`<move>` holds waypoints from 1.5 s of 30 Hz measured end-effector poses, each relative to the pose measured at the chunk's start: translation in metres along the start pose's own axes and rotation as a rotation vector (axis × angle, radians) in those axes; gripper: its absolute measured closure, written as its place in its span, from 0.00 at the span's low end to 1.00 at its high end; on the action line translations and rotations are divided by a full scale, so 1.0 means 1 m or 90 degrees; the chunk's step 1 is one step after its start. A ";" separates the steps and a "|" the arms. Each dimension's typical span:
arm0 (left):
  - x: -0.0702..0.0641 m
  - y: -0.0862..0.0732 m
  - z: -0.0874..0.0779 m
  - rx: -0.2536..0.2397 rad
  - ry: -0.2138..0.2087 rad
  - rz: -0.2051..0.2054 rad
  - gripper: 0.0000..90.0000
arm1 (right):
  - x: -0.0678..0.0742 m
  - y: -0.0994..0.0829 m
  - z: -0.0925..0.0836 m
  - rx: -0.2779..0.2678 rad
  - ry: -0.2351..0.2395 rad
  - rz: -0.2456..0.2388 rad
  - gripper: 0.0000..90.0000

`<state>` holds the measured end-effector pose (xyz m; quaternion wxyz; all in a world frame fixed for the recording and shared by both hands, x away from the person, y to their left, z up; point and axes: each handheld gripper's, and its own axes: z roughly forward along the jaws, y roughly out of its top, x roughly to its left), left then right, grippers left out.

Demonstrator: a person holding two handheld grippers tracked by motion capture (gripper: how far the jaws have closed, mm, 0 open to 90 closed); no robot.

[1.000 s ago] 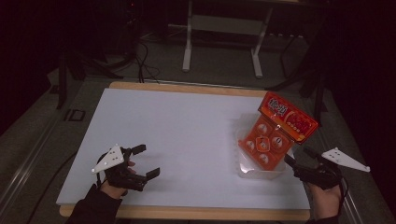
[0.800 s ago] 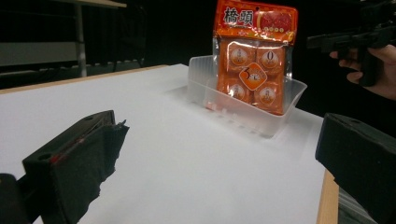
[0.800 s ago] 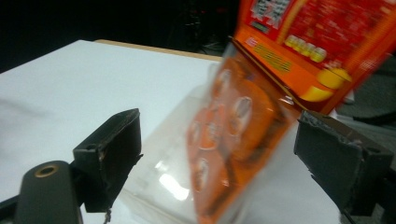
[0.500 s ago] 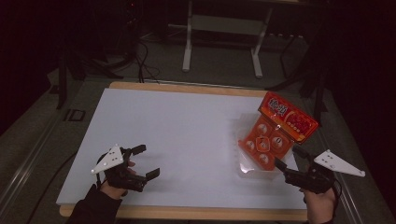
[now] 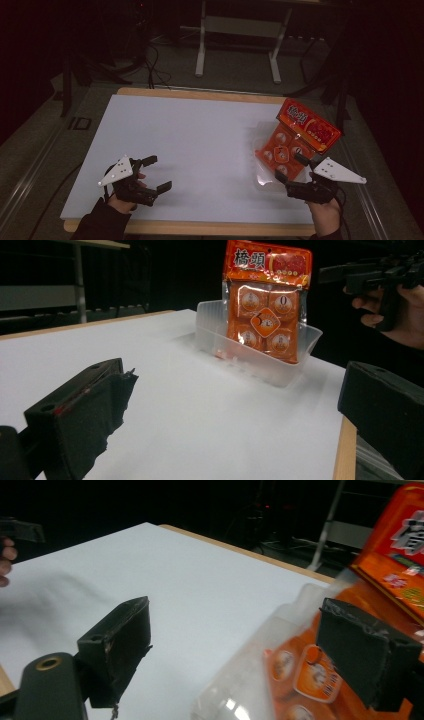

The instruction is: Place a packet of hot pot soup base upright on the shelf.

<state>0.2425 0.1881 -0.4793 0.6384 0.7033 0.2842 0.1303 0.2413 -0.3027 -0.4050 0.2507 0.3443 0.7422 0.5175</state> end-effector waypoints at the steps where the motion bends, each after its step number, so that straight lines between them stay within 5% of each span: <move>1: 0.000 0.000 0.000 0.001 0.001 0.002 0.00 | 0.001 0.000 0.002 -0.001 0.007 0.002 0.16; 13: 0.000 -0.001 0.000 0.000 -0.003 0.000 0.00 | 0.021 0.000 0.024 -0.014 0.094 -0.011 0.16; 33: -0.002 -0.003 0.002 0.014 -0.011 0.014 0.00 | 0.042 -0.014 0.043 -0.003 0.168 -0.053 0.16; 45: -0.003 -0.004 0.002 0.017 -0.006 0.023 0.00 | 0.046 -0.033 0.043 -0.004 0.152 -0.072 0.16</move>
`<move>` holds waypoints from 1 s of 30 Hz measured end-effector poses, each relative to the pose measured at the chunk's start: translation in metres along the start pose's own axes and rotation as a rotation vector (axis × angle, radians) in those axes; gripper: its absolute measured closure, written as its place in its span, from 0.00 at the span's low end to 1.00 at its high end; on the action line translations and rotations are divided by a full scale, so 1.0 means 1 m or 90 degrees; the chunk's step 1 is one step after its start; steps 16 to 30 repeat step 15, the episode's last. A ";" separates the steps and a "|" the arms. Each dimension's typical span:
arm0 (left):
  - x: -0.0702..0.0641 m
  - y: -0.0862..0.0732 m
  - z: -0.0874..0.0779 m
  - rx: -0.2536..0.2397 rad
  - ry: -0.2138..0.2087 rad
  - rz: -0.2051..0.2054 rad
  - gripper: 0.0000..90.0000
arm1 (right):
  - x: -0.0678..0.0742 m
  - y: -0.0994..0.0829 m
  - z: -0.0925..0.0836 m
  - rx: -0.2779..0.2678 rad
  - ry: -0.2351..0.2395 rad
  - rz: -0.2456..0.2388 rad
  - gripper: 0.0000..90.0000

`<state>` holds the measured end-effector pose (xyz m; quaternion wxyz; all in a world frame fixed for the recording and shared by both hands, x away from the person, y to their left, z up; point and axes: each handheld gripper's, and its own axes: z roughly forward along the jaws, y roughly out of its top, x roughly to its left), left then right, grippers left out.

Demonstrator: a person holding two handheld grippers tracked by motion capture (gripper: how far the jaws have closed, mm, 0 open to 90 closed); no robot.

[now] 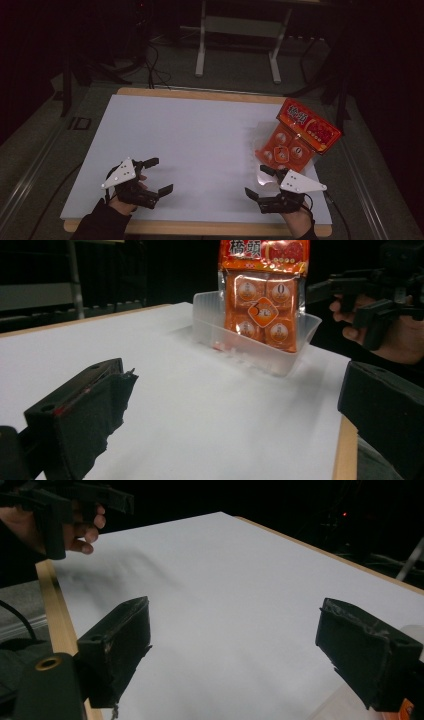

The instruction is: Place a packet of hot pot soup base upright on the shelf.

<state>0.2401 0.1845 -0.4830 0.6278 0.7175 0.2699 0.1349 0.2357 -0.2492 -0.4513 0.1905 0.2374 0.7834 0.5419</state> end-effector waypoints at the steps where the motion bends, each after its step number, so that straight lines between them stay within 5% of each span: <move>1: 0.000 0.000 0.000 -0.001 -0.001 -0.001 0.00 | 0.001 -0.001 0.000 0.000 0.002 0.001 0.16; 11: 0.004 -0.003 -0.002 -0.008 -0.009 -0.019 0.00 | -0.001 -0.006 0.002 0.005 0.000 0.011 0.16; 30: 0.003 -0.003 -0.002 -0.004 -0.006 -0.011 0.00 | -0.001 -0.006 0.002 0.006 -0.001 0.008 0.16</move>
